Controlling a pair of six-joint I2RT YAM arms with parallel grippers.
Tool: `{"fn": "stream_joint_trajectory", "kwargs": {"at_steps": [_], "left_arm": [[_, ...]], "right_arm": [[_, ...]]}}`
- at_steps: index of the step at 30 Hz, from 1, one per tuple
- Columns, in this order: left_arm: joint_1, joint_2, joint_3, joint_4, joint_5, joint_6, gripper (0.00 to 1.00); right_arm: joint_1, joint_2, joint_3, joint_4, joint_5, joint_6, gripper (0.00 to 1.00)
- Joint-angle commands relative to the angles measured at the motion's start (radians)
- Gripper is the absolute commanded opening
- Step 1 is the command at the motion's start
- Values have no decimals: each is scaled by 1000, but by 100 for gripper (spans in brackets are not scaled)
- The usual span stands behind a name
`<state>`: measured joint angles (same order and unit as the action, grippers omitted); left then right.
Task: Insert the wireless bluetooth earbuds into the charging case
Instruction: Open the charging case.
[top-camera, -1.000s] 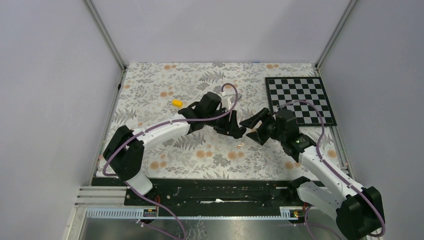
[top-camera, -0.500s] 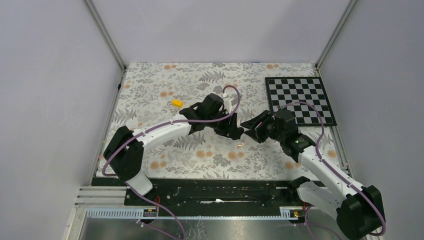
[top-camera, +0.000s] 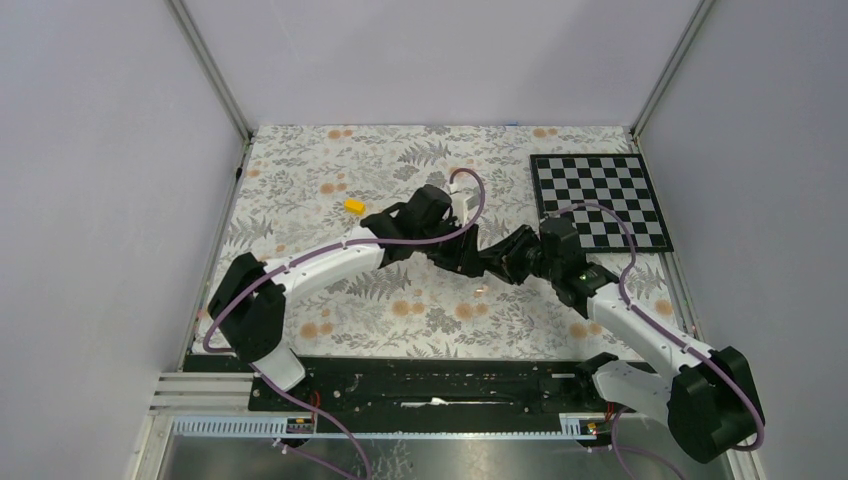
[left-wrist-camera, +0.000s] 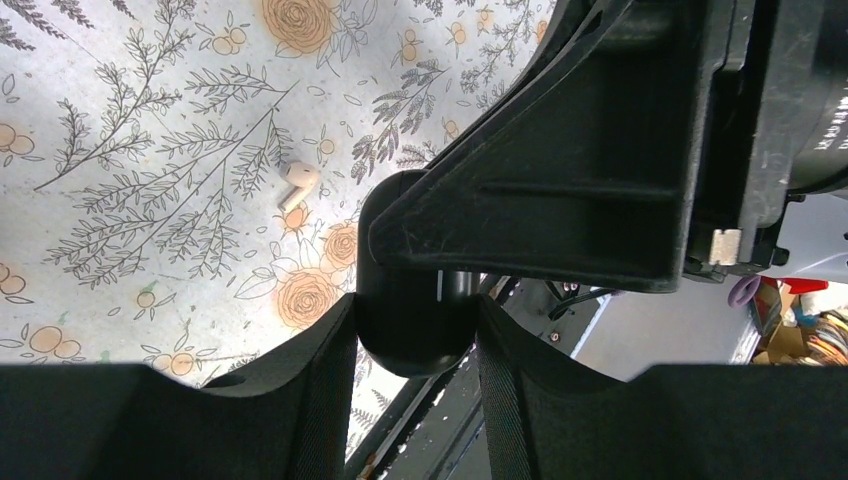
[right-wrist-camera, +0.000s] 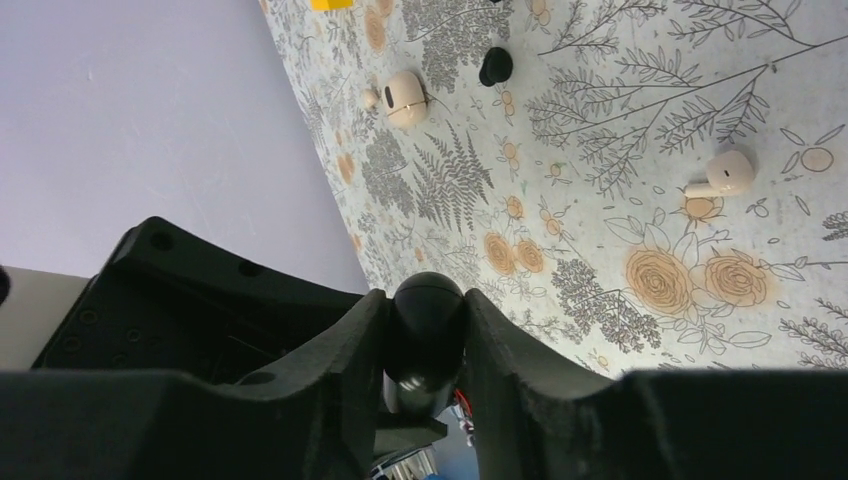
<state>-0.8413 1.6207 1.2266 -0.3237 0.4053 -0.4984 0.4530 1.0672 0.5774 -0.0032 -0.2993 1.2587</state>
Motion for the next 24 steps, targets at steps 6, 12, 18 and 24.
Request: {"fn": "stream_joint_trajectory", "kwargs": {"at_steps": [6,12,18,24], "left_arm": [[-8,6,102,-96,-51,45,97],[11,-109,118,-252,-87,95,99],[195,-291,-69,-64,336,-35,99],[231,-398,-233,256,516,-191,99]], "right_arm": [[10,-45,16,-5,26,-92,1],[9,-90,58,-54,-15,-305,0],[7,-146,90,-11,-186,-537,0],[7,-205,57,209,-351,-529,0]]}}
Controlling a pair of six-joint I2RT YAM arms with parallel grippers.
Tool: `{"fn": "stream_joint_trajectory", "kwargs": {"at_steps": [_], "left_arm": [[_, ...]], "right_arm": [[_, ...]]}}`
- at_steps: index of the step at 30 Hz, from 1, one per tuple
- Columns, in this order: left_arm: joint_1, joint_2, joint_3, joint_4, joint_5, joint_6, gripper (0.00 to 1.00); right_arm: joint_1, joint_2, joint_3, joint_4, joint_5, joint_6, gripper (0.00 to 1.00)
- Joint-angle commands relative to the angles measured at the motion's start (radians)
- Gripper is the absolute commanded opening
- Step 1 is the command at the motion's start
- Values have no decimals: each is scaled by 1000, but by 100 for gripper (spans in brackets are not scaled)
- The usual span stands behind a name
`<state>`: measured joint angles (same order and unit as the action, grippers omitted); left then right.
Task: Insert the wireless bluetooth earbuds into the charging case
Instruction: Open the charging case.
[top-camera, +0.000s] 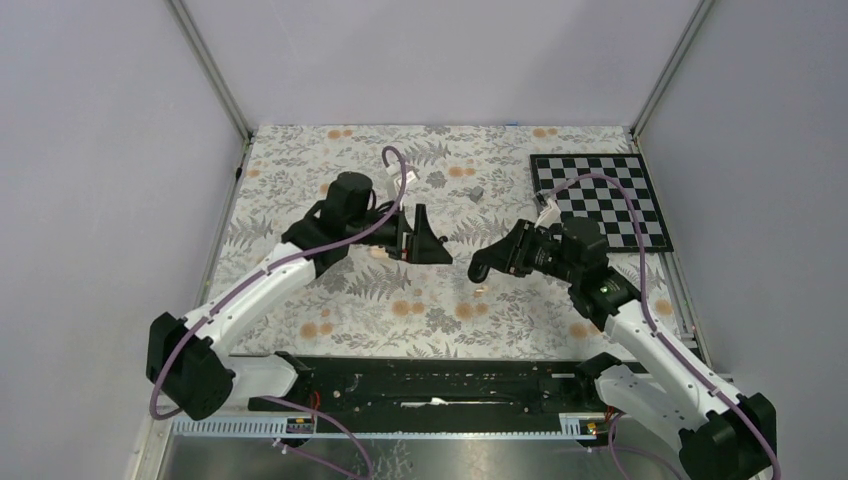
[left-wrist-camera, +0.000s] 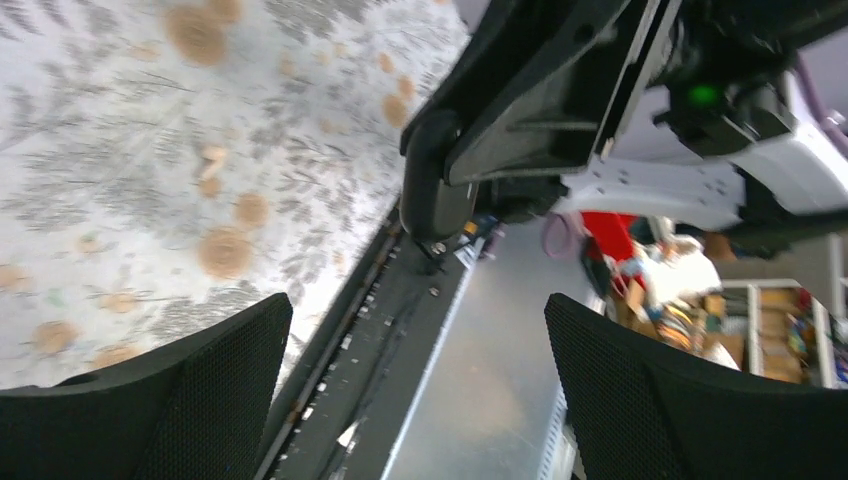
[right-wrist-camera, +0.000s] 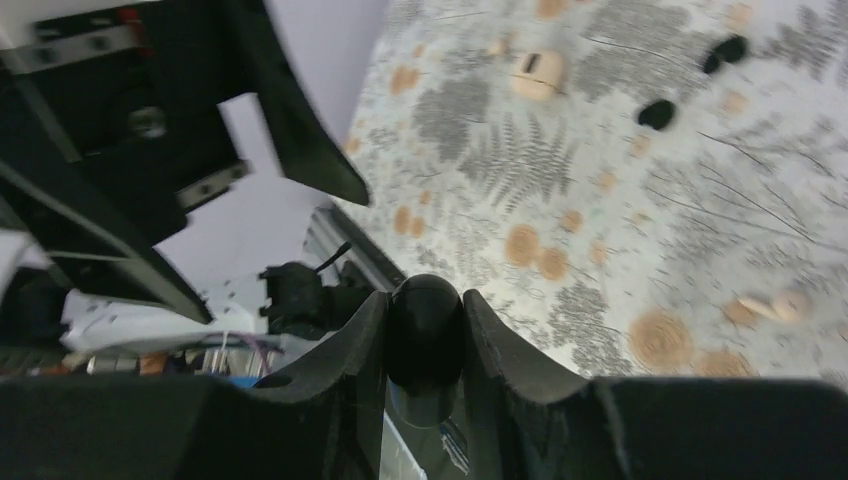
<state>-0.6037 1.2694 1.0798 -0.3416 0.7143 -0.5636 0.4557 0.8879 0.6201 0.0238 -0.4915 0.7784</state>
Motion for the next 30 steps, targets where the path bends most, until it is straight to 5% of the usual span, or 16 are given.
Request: {"fn": "stream_joint_trajectory", "kwargs": {"at_steps": [1,8,18,30], "left_arm": [[-3,-55,-112,324,223,-157,99],[4,-39,-279,848,297,-513,90],[-21,13,-303,1041,270,-639,81],[-56,51,-298,1108,254,-666,47]], "right_arm": [[5,-25,6,226,-185,-22,0],[5,-24,-18,443,-254,92,0],[5,20,-28,571,-262,177,0],[4,56,-63,705,-272,268,0]]}}
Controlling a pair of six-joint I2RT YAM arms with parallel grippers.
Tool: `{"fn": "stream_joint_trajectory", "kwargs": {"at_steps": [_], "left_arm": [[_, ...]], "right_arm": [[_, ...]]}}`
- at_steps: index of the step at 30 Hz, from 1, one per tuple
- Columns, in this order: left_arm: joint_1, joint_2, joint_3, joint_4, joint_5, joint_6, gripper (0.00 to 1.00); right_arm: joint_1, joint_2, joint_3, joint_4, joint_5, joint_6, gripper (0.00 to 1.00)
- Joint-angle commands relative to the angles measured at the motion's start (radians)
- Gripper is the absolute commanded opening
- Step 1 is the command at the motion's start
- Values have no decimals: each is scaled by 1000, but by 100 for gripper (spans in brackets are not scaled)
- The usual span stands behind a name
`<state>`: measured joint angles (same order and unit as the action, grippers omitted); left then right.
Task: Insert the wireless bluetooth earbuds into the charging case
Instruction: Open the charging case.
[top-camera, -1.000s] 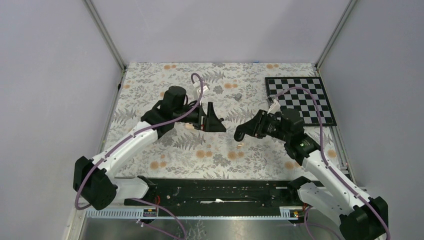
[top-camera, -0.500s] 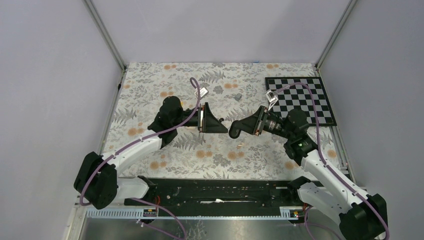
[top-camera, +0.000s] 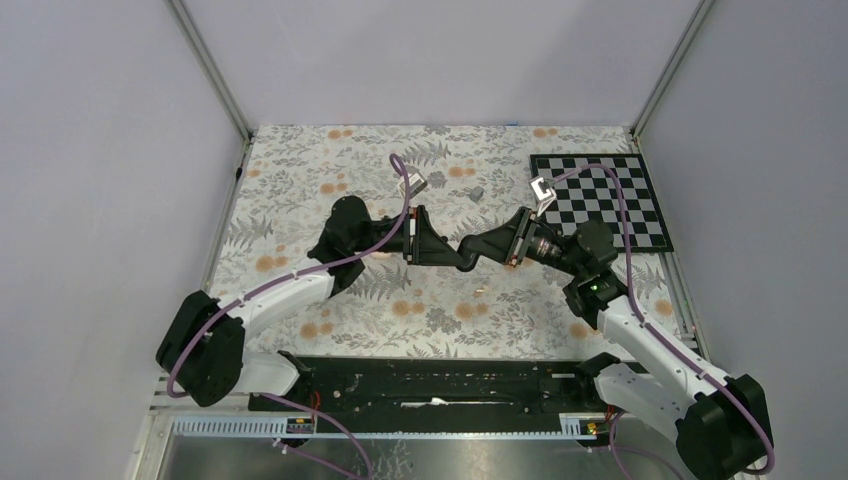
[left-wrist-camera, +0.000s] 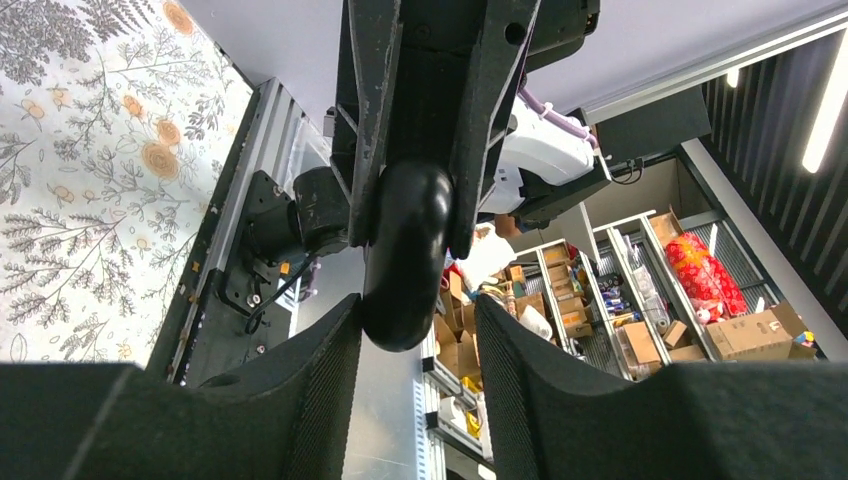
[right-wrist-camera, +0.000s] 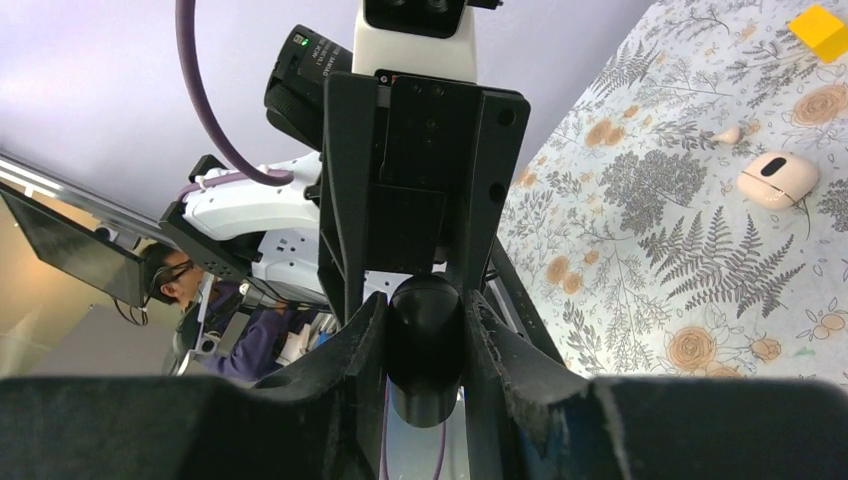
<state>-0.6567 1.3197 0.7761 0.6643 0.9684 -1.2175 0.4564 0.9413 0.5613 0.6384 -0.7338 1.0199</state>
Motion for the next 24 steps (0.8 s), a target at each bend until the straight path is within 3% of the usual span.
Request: {"fn": "stream_joint_trajectory", "kwargs": {"at_steps": [1,11,15,19,21,22,23,24], "left_arm": [[-4,2,8,101,-2,-13,46],[-16,24,14,123,-14,-34,45],[-21,27,18,122,-19,-33,31],[-22,33,17,125,-19,-30,3],[-23,34,14,125,-18,-27,0],[-21,33,17,108,-15,-13,0],[-17,31,25,73,-13,12,0],[-11,29,36,14,-17,47,0]], "right_arm": [[4,2,-6,91,-31,28,0],[4,-8,-20,66,-33,22,0],[5,-15,-23,56,-31,18,0],[4,-29,-19,12,-22,4,0],[4,-39,-10,-49,-5,-5,3],[4,-44,0,-86,4,-15,14],[4,-53,10,-123,15,-28,36],[4,-66,17,-156,31,-38,65]]}}
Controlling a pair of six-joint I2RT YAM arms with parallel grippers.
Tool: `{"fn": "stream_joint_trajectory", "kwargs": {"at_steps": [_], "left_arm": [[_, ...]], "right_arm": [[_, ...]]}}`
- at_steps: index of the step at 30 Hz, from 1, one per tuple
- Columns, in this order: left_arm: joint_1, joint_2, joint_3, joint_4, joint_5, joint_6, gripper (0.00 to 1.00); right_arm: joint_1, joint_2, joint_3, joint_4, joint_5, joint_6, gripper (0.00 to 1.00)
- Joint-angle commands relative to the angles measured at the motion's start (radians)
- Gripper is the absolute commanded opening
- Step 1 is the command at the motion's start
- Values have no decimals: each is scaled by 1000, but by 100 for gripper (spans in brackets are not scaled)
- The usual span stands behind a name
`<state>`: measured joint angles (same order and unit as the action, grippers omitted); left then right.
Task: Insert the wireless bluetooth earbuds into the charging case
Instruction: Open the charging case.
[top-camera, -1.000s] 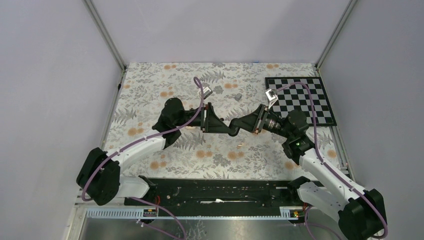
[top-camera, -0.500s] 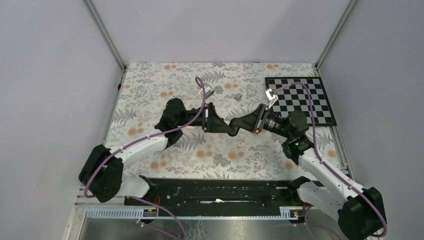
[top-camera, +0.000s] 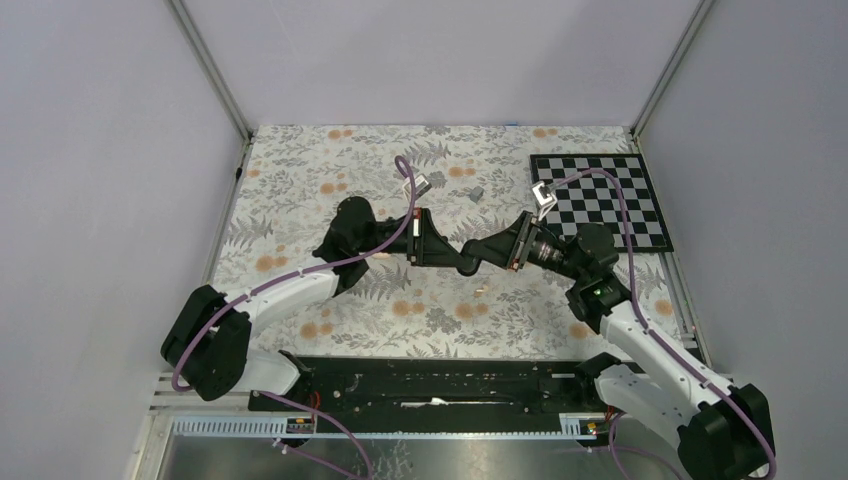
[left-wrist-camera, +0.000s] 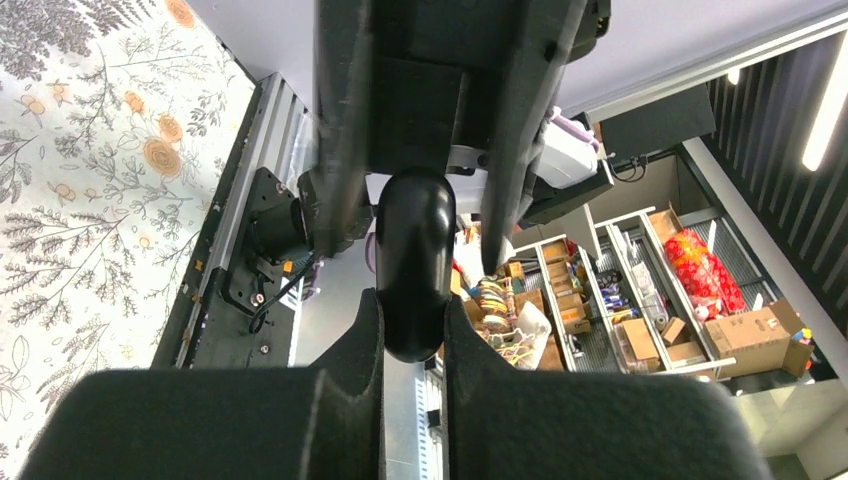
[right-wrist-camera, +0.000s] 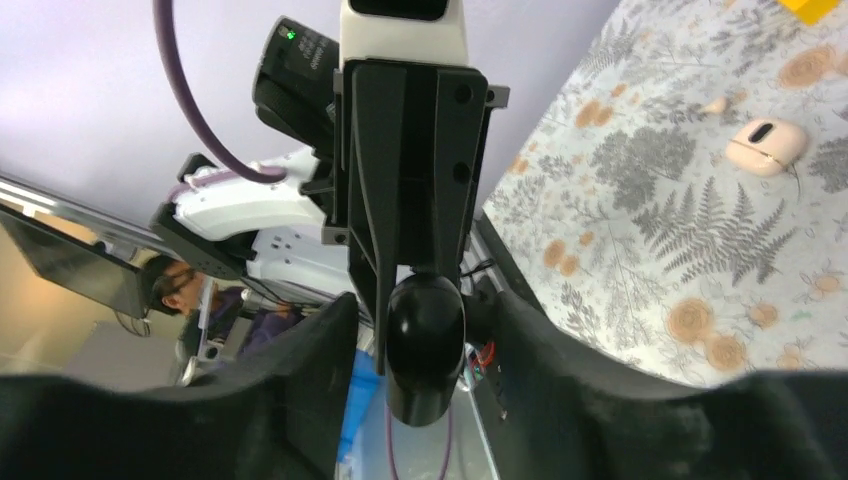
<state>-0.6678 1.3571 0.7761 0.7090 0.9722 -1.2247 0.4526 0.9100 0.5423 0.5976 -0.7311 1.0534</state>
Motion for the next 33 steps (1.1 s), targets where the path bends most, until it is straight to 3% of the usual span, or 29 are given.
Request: {"fn": "stream_joint_trajectory", "kwargs": {"at_steps": [1,3,8,13,17,21,25,29,31,33], "left_arm": [[7,-14,46,-86,-27,86,0],[15,-26,59,-163,-48,136,0],[16,-33,56,-171,-75,141,0],[16,-36,43,-133,-84,111,0],[16,-39,42,-128,-79,103,0],[17,-38,41,-131,-74,103,0],[16,-30,44,-130,-71,102,0],[16,-31,39,-118,-71,99,0],[16,-32,38,-117,-72,97,0],[16,-33,38,-113,-65,96,0]], "right_arm": [[8,-52,43,-143,51,-78,86],[8,-86,41,-174,94,-74,99],[8,-120,-4,-135,118,2,99],[8,-143,-39,-152,141,4,85],[8,-172,-64,-256,220,-63,86],[8,-169,-108,-175,209,-27,77],[8,-129,-84,-158,173,-30,77],[8,-109,-64,-122,150,-37,70],[8,-108,-61,-111,144,-41,66],[8,-101,-67,-79,130,-35,54]]}}
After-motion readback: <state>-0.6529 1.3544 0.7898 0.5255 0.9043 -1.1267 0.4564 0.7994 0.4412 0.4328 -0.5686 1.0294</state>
